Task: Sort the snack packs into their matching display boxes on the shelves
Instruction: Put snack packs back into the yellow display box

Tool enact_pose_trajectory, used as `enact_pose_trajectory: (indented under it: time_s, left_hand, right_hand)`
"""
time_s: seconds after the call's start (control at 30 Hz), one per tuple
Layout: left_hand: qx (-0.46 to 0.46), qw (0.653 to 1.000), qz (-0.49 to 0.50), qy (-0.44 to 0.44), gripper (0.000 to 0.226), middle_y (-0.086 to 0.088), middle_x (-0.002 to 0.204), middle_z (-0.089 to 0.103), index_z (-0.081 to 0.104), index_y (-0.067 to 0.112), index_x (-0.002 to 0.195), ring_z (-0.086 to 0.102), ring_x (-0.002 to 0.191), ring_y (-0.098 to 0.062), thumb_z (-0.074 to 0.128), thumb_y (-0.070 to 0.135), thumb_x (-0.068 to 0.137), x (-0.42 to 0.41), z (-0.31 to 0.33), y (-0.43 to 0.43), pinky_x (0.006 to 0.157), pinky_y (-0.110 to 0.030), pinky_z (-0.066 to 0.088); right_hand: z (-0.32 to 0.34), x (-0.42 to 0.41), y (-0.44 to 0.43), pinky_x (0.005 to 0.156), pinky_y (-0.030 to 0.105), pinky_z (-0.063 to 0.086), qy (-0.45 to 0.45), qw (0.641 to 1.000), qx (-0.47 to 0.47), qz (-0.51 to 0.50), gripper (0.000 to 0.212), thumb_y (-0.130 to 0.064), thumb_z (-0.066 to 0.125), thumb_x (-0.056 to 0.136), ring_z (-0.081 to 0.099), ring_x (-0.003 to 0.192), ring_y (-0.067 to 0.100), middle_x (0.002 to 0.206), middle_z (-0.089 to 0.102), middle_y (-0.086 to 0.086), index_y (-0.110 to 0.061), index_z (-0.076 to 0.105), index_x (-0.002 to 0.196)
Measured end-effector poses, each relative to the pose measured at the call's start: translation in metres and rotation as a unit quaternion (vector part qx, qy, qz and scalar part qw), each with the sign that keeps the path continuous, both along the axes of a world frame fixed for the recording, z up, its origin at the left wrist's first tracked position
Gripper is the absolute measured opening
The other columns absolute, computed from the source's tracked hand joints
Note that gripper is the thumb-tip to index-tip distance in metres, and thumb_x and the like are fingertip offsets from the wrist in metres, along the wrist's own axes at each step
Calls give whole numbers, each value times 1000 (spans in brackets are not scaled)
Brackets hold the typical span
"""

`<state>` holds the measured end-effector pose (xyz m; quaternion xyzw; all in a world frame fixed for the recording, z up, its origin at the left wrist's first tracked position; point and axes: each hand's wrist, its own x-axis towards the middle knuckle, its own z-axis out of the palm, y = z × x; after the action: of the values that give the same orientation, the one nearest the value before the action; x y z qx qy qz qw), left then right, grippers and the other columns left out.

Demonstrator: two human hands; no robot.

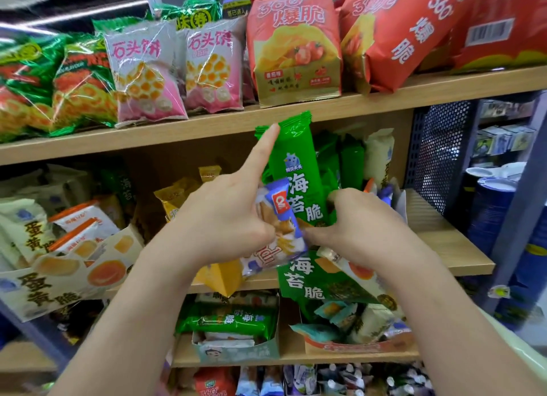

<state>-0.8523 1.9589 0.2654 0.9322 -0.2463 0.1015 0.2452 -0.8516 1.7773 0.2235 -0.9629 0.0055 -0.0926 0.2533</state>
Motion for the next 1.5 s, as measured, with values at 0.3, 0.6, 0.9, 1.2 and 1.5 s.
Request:
enact_pose_trajectory:
  time_s: [0.3,0.6,0.9,1.2,1.5]
  left_hand:
    - [118,993,2,18,117,3,82,63,-7,61,143,61,63,-18,63,10,65,-4,-21,-7,55,-48,50]
    - [-203,973,-64,93,110,-10,96,67,23,67,138,71,76,-30,72,-11,78,-21,-41,18,60,-51,58]
    - [-411,904,-20,118,61,-12,96,75,53,26,126,74,84,-30,73,7,72,-36,-62,33,63,-35,61]
    - [-196,962,172,-82,25,17,111,62,66,32,114,60,89,-11,67,22,92,4,-97,74,75,-30,55]
    - [72,949,184,-244,20,0,111,54,73,22,108,51,101,-19,66,26,89,18,-114,74,64,-34,52]
  right_hand:
    - [-8,-11,-13,76,38,52,-41,996,75,27,39,-51,65,88,62,83,20,84,68,5,-12,68,91]
    - [-11,-39,-27,62,6,40,-170,932,306,97,16,-45,71,81,61,73,-2,78,68,-15,-29,71,77]
    - [-47,-39,10,92,26,52,53,940,259,217,46,-58,72,73,66,95,-3,96,71,-23,-37,70,114]
    - [-76,-26,11,72,18,47,-26,952,262,155,8,-32,79,81,64,78,0,83,72,-19,-33,75,88]
    - [-82,-26,10,72,15,49,-77,949,277,134,26,-23,80,81,64,84,-6,86,70,-30,-47,70,86]
